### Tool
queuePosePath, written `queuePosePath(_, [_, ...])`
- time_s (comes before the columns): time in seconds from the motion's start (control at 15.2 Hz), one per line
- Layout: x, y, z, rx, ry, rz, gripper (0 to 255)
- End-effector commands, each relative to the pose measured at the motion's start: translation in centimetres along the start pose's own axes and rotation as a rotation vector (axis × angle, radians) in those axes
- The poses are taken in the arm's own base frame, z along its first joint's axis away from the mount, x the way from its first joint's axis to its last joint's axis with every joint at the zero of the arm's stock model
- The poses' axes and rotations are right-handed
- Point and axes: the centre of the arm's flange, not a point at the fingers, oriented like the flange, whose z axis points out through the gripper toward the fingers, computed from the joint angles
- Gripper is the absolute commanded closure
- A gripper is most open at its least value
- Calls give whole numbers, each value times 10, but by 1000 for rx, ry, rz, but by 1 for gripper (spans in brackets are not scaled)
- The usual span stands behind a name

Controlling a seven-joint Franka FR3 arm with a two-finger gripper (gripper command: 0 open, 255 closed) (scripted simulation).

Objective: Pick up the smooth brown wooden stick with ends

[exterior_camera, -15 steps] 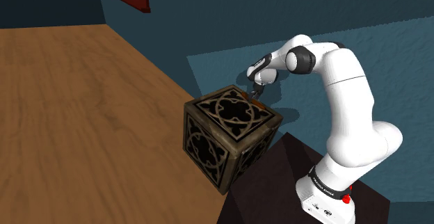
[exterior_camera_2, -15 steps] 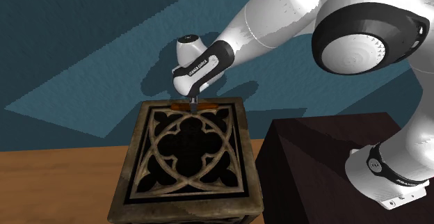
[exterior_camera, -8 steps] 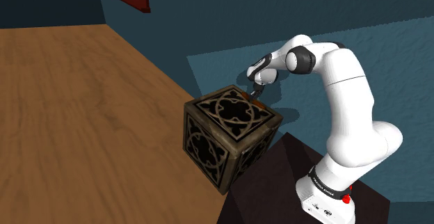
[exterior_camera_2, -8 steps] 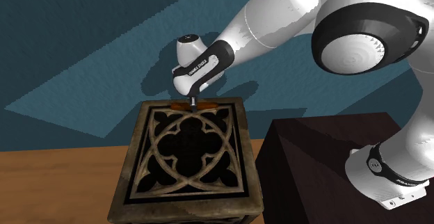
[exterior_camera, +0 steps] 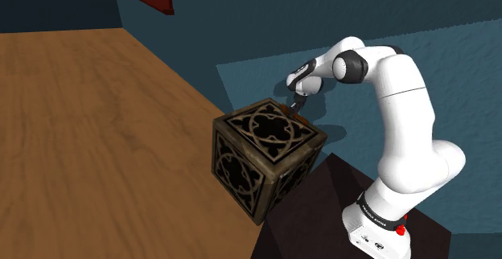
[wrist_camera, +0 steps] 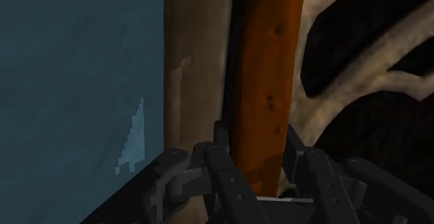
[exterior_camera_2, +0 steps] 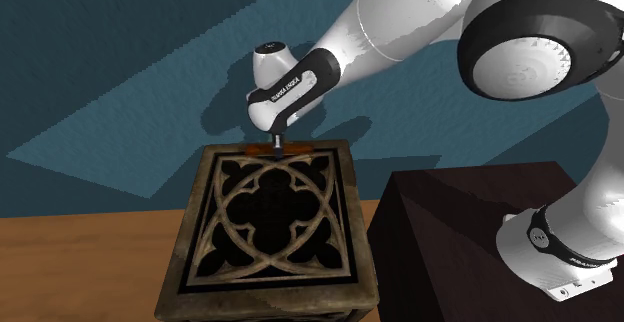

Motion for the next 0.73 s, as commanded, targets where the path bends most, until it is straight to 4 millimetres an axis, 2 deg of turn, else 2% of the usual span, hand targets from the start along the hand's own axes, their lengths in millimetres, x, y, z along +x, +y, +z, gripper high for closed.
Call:
queuePosePath(0.0, [2, -1, -12, 0, 0, 0, 255])
queuePosePath(0.59, [3, -2, -59, 0, 0, 0, 255])
queuePosePath(0.66, [3, -2, -60, 0, 0, 0, 255])
